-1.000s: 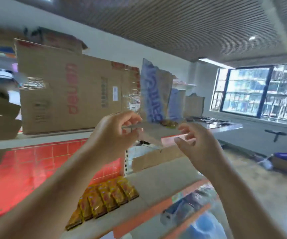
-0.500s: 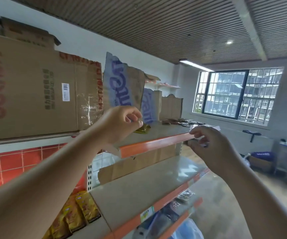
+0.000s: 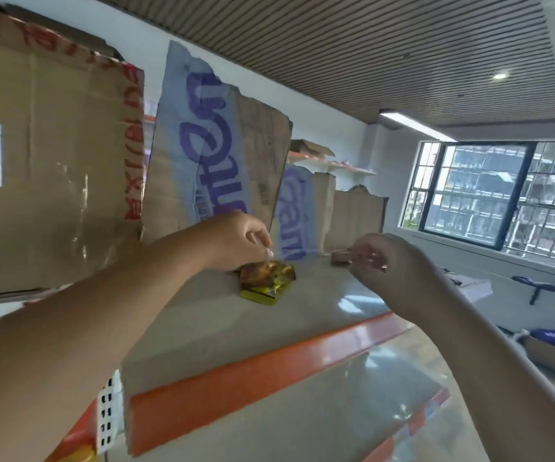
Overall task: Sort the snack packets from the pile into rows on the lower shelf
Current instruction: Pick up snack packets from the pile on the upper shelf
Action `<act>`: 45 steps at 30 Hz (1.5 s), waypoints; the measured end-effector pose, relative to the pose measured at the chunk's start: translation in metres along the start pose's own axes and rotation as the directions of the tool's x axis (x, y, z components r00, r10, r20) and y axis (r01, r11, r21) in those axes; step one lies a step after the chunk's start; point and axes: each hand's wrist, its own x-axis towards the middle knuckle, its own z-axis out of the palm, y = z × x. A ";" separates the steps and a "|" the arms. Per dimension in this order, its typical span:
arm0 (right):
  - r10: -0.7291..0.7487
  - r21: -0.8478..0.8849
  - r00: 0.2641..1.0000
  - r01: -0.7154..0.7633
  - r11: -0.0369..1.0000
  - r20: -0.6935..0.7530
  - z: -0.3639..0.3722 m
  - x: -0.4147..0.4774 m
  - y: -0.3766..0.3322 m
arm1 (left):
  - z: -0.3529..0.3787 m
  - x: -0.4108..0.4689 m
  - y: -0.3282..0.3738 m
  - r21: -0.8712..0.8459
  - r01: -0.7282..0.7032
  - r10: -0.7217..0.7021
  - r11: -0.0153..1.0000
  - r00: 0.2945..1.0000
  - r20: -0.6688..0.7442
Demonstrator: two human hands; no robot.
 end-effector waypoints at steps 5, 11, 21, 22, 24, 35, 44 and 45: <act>0.097 -0.037 0.985 -0.093 0.995 0.141 0.019 0.069 0.050 | 0.004 0.052 -0.009 0.141 0.021 -0.031 0.990 0.997 0.072; 0.267 -0.140 0.945 -0.243 0.960 0.191 0.012 0.132 0.119 | -0.012 0.094 0.005 0.336 0.043 -0.120 0.941 0.969 0.215; 0.263 -0.356 0.734 -0.030 0.934 0.627 0.065 0.202 0.183 | 0.026 0.115 0.035 0.511 0.291 -0.447 0.809 0.869 0.212; 0.269 -0.369 0.685 -0.001 0.930 0.677 0.072 0.205 0.185 | 0.031 0.116 0.035 0.528 0.327 -0.485 0.784 0.854 0.190; 0.238 -0.385 0.633 0.104 0.917 0.737 0.090 0.213 0.197 | 0.046 0.118 0.035 0.565 0.399 -0.571 0.722 0.805 0.161; -0.087 -0.153 0.474 0.444 0.883 0.876 0.093 0.207 0.177 | 0.070 0.109 0.034 0.582 0.588 -0.746 0.562 0.664 0.050; -0.170 -0.074 0.473 0.454 0.888 0.864 0.079 0.197 0.171 | 0.066 0.100 0.024 0.551 0.572 -0.705 0.608 0.708 0.044; -0.152 -0.102 0.482 0.460 0.882 0.863 0.081 0.195 0.169 | 0.064 0.099 0.024 0.525 0.573 -0.692 0.629 0.721 0.042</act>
